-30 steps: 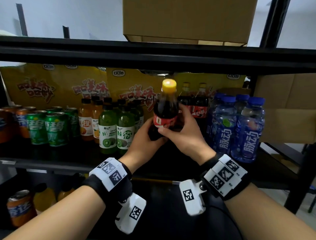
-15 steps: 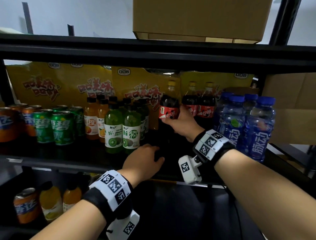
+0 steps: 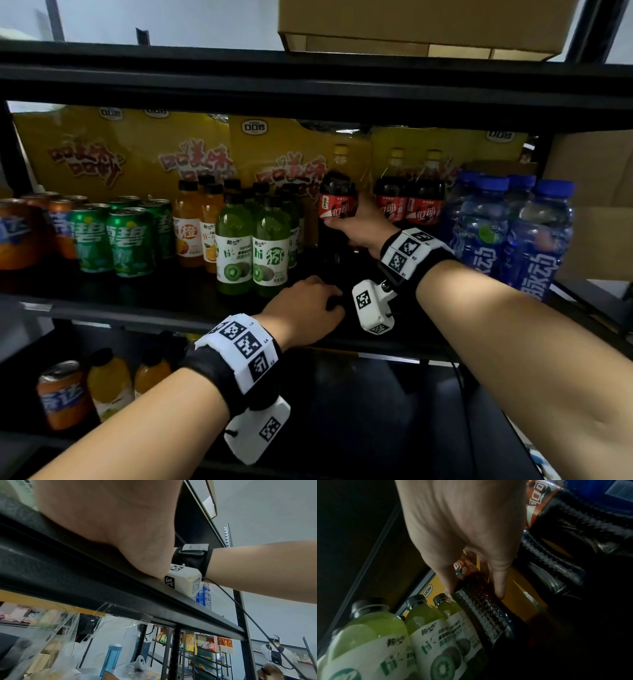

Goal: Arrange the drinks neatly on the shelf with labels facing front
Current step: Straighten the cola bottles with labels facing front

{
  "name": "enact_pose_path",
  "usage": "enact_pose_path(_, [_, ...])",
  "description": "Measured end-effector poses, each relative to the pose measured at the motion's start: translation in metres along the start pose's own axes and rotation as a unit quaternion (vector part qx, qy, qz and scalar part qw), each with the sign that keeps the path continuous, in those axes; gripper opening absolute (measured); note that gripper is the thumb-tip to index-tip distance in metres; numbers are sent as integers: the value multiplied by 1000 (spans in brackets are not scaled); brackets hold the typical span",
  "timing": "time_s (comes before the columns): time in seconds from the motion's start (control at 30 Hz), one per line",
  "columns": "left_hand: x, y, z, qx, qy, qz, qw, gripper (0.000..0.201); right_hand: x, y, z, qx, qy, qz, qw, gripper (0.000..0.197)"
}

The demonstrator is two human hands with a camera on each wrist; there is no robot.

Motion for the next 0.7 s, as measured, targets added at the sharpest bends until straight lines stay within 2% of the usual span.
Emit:
enact_pose_path(0.27, [1,1,-1,-15,-2,-2,1000,49,-1,1,-11,-29,-32,-14,999,68])
enact_pose_path(0.5, [-13,2,-1,-35,2,-10,999,50,-2,32,-6,-15,-35,-27,999,74])
enact_pose_path(0.57, [-17,0,-3,-9,-8,-6,1000,48,0,46,4,14,-4,-30,999,65])
enact_pose_path(0.7, [-21,-4,-6,-10,-27,-3,1000,45,2,78,36,113,88,-44,989,30])
Point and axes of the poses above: each hand's wrist, its own x-axis away from the middle knuckle, its own y-axis out of the back of the hand, z = x × y, the point moved 10 cm from there along -x, towards the middle knuckle, and after that the axes turned 10 degrees about -z, right-handed, at the moved point
